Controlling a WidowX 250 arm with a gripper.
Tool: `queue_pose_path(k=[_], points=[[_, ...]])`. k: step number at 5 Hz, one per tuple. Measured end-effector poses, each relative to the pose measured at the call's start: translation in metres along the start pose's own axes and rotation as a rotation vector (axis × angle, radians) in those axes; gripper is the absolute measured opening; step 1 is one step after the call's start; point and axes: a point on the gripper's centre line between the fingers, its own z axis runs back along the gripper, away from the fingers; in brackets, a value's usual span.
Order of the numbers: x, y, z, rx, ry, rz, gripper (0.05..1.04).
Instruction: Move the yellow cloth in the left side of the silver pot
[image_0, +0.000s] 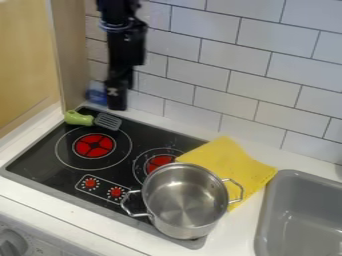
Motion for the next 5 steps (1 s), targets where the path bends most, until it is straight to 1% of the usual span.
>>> queue_pose_path(k=[1,2,3,4,5], points=[[0.035,-0.009,-0.001,-0.007,-0.014,-0.088,0.999],[0.058,-0.018,-0.008,-0.026,-0.011,-0.15,0.999],[0.075,-0.027,-0.021,-0.057,0.005,-0.203,0.999],[0.096,-0.028,-0.025,-0.056,0.004,-0.263,0.999],[0.107,-0.03,-0.036,-0.072,0.021,-0.303,0.999]])
